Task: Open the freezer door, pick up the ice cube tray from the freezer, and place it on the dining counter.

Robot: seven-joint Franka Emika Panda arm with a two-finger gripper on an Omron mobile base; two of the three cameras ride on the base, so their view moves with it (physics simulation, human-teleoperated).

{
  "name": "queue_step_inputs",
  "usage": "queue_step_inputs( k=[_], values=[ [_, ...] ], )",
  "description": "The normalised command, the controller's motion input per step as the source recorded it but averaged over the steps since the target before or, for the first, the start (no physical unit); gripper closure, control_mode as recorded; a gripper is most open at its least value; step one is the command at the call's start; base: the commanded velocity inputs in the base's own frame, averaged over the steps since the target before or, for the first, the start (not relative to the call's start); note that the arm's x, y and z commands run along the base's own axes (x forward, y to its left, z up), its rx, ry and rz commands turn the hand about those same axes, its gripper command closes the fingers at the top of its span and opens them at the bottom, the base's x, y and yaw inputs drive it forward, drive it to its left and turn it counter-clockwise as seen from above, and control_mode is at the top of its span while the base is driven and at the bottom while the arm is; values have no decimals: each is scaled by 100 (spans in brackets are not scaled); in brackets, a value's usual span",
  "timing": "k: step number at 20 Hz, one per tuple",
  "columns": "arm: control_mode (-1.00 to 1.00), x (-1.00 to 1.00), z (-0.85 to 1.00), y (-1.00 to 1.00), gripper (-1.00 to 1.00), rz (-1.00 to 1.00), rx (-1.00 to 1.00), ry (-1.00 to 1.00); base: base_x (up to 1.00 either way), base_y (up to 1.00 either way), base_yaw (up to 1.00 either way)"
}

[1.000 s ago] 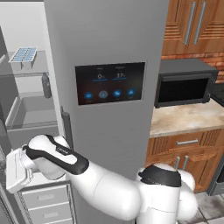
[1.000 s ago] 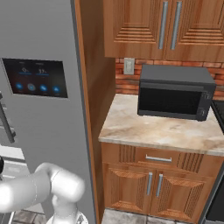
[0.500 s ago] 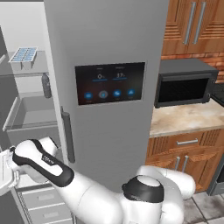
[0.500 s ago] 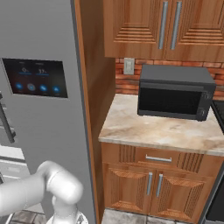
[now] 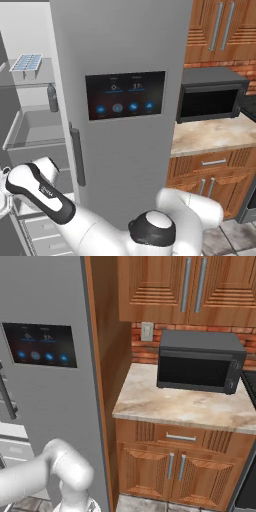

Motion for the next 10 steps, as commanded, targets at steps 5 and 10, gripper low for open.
queue_step_inputs(
  k=[5, 10],
  values=[
    [-100, -12, -5, -1, -100, -1, 0, -2, 0, 0, 0],
    [-100, -22, 5, -77, -100, -2, 0, 0, 0, 0, 0]
  ],
)
